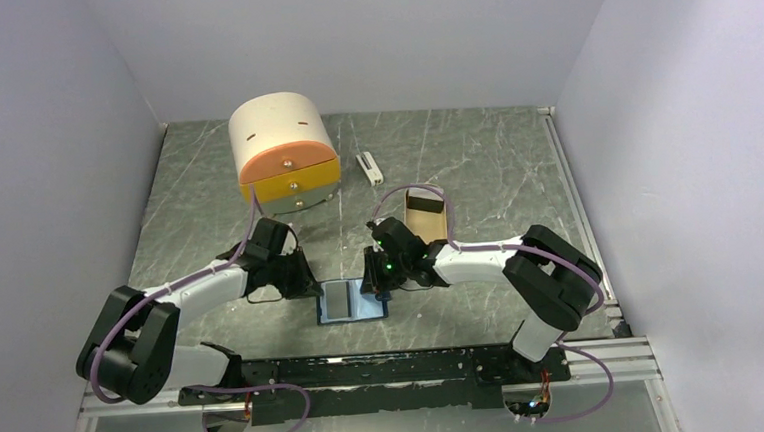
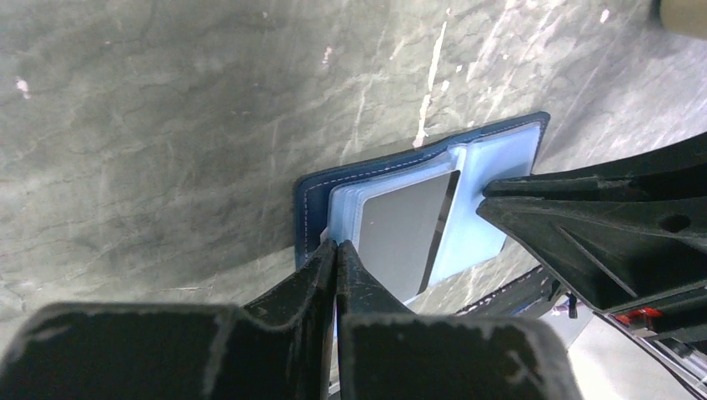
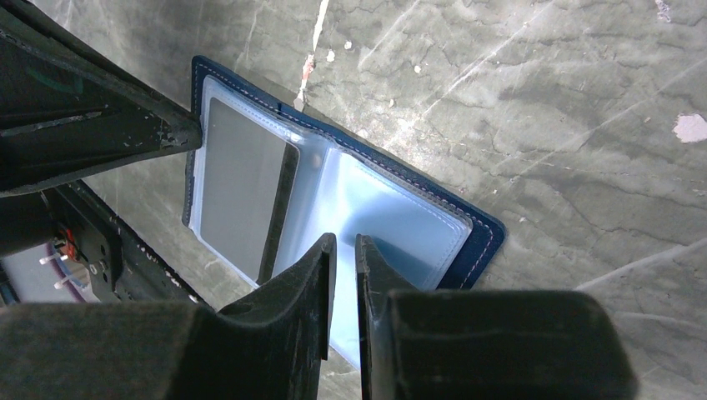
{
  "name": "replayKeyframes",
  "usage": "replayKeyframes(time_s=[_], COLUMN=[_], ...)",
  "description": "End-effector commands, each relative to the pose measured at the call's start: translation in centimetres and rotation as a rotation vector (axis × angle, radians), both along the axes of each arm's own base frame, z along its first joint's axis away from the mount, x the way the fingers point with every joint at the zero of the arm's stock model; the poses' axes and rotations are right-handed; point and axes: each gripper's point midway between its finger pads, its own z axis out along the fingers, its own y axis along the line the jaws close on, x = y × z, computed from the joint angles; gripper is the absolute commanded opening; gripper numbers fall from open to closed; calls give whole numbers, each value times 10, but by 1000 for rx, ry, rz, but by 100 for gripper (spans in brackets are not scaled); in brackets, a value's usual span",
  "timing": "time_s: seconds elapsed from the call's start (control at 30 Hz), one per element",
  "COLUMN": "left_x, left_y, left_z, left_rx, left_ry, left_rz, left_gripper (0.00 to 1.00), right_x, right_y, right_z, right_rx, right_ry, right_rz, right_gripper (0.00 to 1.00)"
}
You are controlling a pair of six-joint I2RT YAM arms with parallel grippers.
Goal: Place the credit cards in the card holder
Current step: Insert the credit card into the card holder.
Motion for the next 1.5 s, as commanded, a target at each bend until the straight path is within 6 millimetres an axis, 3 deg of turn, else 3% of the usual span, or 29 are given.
replayKeyframes(time_s=[0.0, 0.57, 0.93, 1.47], left_x=[7, 5, 10, 8], left_y=[3, -19, -34, -36], left_z=[5, 15, 39, 30], left_rx=[38, -49, -77, -7], left_ry=[-27, -32, -77, -63], left_rz=[25, -41, -68, -82], left_gripper=[9, 9, 9, 9], right_x=[-4, -5, -4, -2], right_y=[-11, -9, -6, -11], right_z=[-14, -16, -14, -11], right_rx=[-46, -38, -29, -38], right_ry=[17, 24, 20, 1], right_rz=[-6, 1, 3, -15], right_gripper=[19, 19, 19, 22])
